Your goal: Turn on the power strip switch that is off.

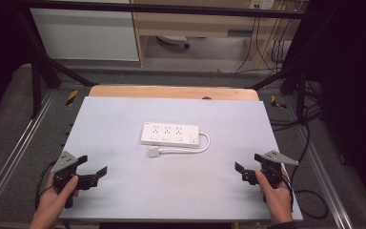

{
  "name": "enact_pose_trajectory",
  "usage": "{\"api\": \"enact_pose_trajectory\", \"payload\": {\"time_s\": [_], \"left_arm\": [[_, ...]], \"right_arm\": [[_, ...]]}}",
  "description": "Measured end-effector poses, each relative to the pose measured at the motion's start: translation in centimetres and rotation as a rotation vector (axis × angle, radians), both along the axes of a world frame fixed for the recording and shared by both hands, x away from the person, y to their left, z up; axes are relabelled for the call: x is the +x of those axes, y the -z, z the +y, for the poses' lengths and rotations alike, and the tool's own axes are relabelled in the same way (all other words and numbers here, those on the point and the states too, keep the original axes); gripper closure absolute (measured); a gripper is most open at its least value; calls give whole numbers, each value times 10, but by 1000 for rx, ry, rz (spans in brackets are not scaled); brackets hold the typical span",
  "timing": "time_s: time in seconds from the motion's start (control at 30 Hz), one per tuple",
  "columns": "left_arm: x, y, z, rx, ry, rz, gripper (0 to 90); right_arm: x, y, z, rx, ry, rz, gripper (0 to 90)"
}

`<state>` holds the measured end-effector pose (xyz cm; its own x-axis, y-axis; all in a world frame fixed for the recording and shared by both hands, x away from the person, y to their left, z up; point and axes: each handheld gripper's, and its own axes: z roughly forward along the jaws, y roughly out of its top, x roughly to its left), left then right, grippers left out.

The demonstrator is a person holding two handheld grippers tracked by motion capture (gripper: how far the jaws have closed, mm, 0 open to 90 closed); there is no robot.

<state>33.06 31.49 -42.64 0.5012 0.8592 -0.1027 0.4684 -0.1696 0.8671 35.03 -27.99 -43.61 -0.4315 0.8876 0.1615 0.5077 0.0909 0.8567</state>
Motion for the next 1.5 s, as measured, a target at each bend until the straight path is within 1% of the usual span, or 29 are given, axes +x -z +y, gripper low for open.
{"api": "enact_pose_trajectory", "payload": {"time_s": [0.07,0.13,0.2,0.27,0.33,0.5,0.6,0.7,0.73,0.77,0.9,1.17,1.23,1.33,1.5], "left_arm": [[0,0,0,0,2,1,68],[0,-1,0,1,3,1,67],[0,-2,0,2,5,-3,67],[0,-2,-1,0,10,-5,67],[-1,-2,-1,2,16,1,67],[-3,-2,-1,-3,23,-3,68],[-4,-3,-1,-12,21,-1,71],[-4,-2,0,-10,23,4,73],[-4,-2,0,-8,27,4,74],[-4,-1,0,-7,28,3,74],[-4,-1,0,-3,22,7,76],[-4,0,1,-7,18,13,75],[-4,0,1,-4,19,13,75],[-4,0,1,-2,20,14,75],[-4,1,1,-1,19,16,75]], "right_arm": [[0,-1,1,-7,-11,2,59],[0,-2,2,-9,-19,15,51],[-1,-3,3,-3,-22,11,46],[-1,-4,3,-3,-26,6,45],[-1,-6,5,-11,-37,-10,50],[-3,-10,8,1,-49,-27,52],[-4,-11,9,3,-49,-31,52],[-4,-15,10,13,-51,-42,52],[-3,-17,11,35,-48,-44,50],[-2,-17,12,42,-45,-44,49],[2,-19,15,27,-55,-41,42],[9,-27,19,29,-59,-59,28],[9,-28,20,32,-59,-57,28],[12,-30,22,27,-57,-65,27],[17,-36,25,33,-50,-96,27]]}}
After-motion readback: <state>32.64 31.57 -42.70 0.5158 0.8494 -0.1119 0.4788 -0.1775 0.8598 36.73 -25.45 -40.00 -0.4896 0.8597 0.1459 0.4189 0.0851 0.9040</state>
